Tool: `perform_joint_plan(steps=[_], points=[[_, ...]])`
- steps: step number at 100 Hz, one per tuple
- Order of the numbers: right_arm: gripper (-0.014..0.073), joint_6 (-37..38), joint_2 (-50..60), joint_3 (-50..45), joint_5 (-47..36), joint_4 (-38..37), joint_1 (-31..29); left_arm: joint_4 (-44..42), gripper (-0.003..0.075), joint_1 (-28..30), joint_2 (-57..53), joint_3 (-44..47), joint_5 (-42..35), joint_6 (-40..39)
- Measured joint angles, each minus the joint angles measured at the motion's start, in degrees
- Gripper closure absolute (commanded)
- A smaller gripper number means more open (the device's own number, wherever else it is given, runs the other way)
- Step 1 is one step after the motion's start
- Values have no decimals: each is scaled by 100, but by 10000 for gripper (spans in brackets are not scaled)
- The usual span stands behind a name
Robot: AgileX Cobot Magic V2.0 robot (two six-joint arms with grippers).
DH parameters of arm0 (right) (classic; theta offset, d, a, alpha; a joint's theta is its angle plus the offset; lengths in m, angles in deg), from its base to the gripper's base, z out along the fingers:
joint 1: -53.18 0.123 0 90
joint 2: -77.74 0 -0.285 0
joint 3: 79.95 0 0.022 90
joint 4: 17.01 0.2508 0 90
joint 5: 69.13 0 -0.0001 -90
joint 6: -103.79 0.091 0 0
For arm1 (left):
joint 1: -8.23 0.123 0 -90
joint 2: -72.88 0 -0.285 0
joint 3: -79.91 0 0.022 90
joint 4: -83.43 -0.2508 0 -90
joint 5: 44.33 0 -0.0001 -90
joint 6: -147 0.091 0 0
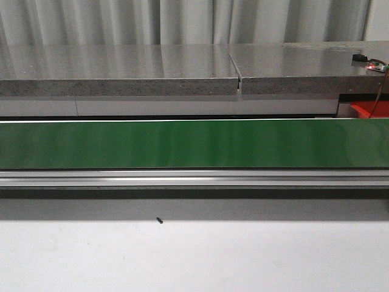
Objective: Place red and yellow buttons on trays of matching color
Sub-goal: 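Carry the second yellow button into the yellow tray and release it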
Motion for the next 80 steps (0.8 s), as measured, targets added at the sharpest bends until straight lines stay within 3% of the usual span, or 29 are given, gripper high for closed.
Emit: perform_joint_plan(steps=[54,63,80], points=[[364,-94,-340,0,-283,90,166,0,741,0,0,0,0,0],[293,-178,-340,0,-283,103,216,0,741,0,0,0,0,0],[75,-213,-340,0,-246,113,227,0,741,0,0,0,0,0]])
